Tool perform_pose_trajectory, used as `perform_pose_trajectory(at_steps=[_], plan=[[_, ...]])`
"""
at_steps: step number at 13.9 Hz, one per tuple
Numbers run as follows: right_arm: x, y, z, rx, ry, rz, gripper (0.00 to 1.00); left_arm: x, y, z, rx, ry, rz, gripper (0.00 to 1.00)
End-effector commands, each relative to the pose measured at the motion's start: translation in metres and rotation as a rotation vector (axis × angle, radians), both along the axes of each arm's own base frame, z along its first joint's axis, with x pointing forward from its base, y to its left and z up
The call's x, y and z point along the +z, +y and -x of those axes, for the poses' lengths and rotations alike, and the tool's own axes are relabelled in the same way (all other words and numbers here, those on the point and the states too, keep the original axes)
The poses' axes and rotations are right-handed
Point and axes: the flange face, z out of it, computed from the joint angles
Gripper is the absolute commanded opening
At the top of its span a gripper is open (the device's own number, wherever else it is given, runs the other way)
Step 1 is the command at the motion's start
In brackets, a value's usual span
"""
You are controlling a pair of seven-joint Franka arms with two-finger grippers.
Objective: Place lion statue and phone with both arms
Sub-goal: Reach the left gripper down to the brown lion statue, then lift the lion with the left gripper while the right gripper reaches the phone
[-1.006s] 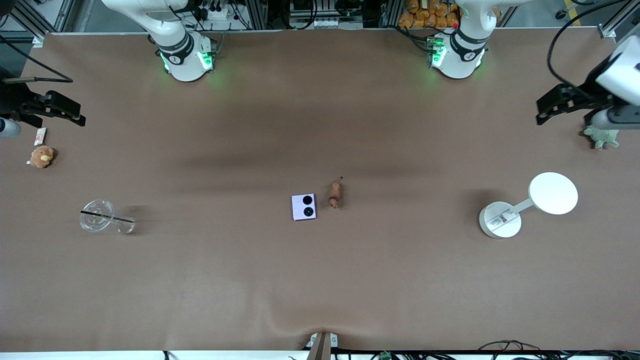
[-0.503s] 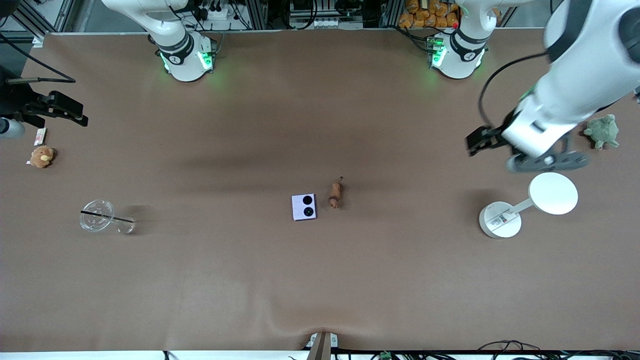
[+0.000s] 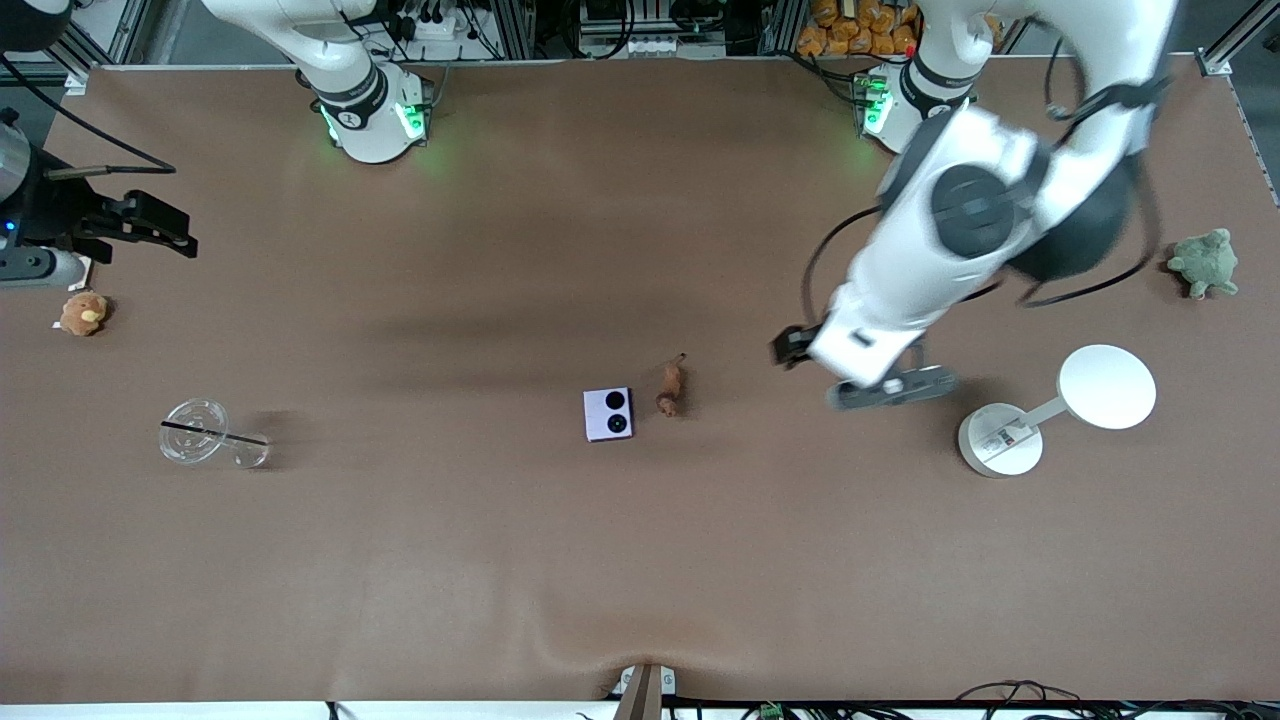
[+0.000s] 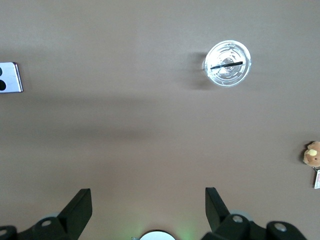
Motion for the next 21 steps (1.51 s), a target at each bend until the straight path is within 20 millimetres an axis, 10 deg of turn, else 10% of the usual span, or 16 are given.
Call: perform_pose_trajectory(at_steps=[1,6,16,21], plan=[[-0.008,0.007,-0.007,-0.009,0.010,-0.036,1.00,-0.038,-0.048,-0.010,0.041,-0.054,0.018,1.00],[-0.029,0.030,-0.018,-0.054,0.036,-0.031,1.00,-0.120,-0.120,0.013,-0.064,-0.118,-0.051,1.00],[-0.074,0.084,-0.044,-0.143,0.048,-0.055,1.00,-0.230,-0.158,0.038,-0.035,-0.103,-0.020,1.00],[-0.135,0.152,-0.070,-0.147,0.026,-0.067,1.00,-0.229,-0.152,0.033,-0.045,-0.112,-0.029,0.07]])
